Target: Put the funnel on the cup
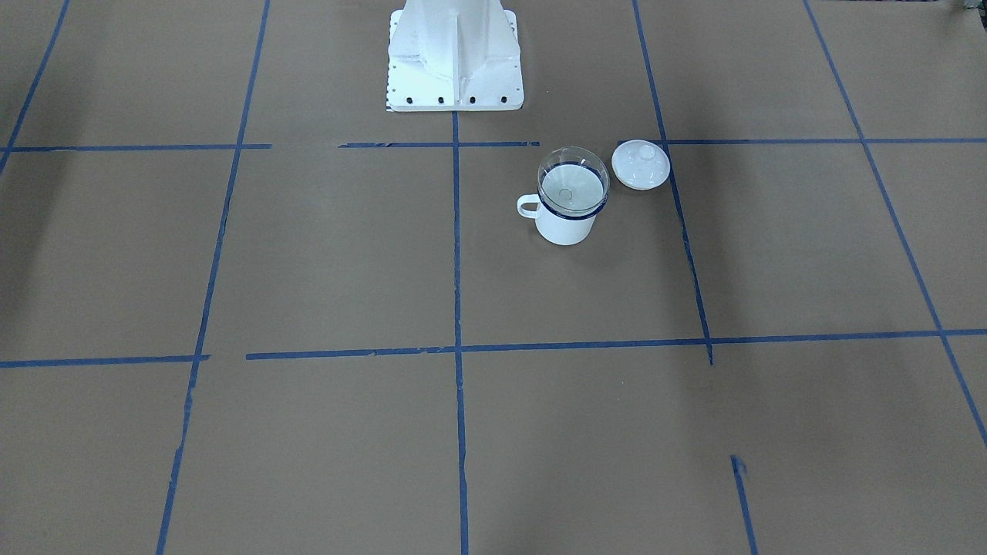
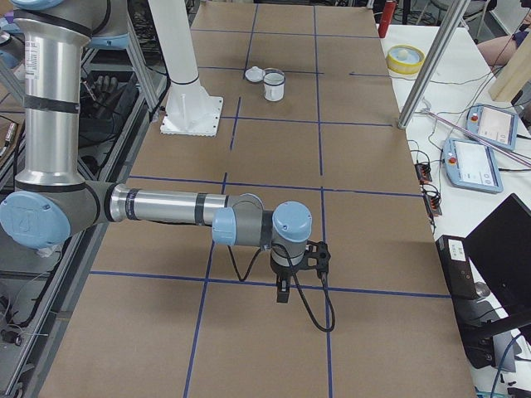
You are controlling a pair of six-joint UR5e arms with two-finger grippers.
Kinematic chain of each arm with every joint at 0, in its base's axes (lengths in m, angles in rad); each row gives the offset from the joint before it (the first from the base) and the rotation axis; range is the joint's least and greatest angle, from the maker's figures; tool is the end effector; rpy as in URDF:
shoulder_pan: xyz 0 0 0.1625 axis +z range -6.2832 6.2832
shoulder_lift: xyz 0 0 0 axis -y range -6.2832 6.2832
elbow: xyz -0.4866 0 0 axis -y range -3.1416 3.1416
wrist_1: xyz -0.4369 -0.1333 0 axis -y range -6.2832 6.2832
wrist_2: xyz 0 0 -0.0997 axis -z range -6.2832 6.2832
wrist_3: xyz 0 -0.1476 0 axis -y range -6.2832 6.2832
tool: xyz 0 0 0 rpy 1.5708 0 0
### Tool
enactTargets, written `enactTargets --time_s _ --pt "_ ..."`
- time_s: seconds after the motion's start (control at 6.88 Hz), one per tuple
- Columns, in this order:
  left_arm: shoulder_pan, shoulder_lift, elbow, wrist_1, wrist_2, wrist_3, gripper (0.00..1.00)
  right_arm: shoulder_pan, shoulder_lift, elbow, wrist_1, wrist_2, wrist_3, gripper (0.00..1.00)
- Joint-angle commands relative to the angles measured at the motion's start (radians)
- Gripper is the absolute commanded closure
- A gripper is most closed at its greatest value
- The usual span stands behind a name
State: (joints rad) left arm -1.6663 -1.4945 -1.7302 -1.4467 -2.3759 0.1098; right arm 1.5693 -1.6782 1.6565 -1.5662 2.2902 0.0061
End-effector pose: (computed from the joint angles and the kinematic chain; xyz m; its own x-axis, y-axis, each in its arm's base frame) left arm -0.0739 -0.4889 0.7177 0.6934 0.0141 -0.7204 0.0194 0.9991 0.0382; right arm 0.0353 -0.4825 0.7685 0.7522 0.0162 0.6587 -0.0031 0.9998 -0.0211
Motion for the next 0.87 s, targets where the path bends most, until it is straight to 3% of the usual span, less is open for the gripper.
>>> enactTargets --time_s 0.0,0.73 --pt "0.0 0.01 0.0 0.029 -0.002 0.008 0.0 0.0 0.0 -0.001 0.0 0.0 0.0 0.0" --pt "0.002 0.011 0.008 -0.03 -0.003 0.001 0.0 0.0 0.0 0.0 0.0 0.0 0.0 0.0"
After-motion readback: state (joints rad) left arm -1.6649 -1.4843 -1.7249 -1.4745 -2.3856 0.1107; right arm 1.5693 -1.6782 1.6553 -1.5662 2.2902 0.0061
